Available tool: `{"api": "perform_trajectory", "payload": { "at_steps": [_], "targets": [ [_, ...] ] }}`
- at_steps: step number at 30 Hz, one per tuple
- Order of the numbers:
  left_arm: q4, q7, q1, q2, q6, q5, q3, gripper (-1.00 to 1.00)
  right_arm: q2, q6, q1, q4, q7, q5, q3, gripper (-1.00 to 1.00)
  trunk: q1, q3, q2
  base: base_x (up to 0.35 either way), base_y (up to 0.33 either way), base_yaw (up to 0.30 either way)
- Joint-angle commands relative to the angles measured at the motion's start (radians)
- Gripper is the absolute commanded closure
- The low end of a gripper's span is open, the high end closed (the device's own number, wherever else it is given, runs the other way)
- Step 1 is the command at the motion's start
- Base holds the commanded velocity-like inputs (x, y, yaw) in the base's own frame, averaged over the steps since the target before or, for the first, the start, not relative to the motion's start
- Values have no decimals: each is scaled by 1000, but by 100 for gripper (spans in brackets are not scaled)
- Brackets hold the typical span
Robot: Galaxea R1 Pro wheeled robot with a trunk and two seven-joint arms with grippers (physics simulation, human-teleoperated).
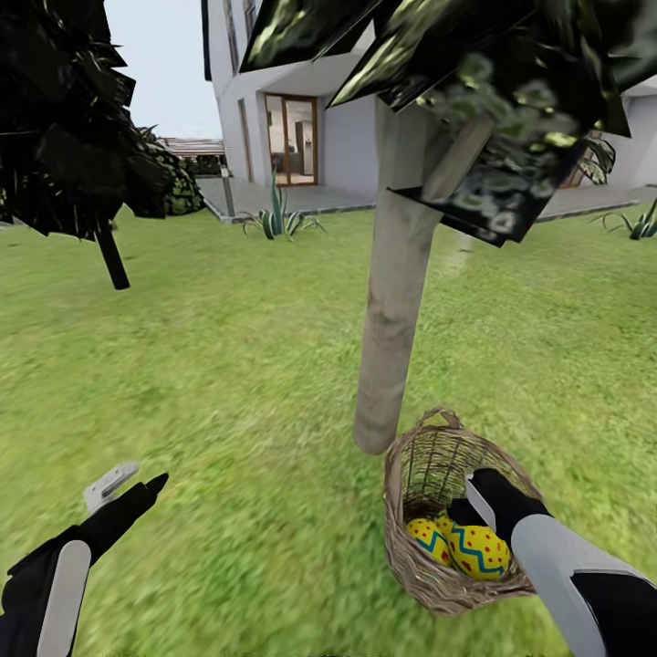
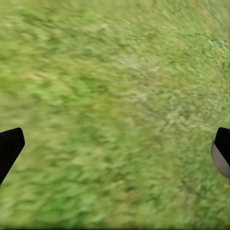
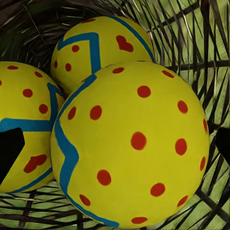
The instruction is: Take the three Easter eggs out of the wicker basket on the lawn in the garden, then place them on the lawn next to a single tree (choose any tree) so that all three eggs are next to the same tree and none are left in the basket.
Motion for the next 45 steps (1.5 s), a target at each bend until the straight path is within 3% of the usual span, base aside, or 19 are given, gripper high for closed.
{"api": "perform_trajectory", "payload": {
  "at_steps": [1,45],
  "targets": [
    [-1,4,-1,-1,6,10,2,-100,0,5,0,-2,-4,-4,2,-100,0,-5,-1,0,0,0],
    [-1,4,-1,-1,6,10,2,-100,-7,-1,0,-5,-19,-1,3,-100,1,-9,-1,0,0,0]
  ]
}}
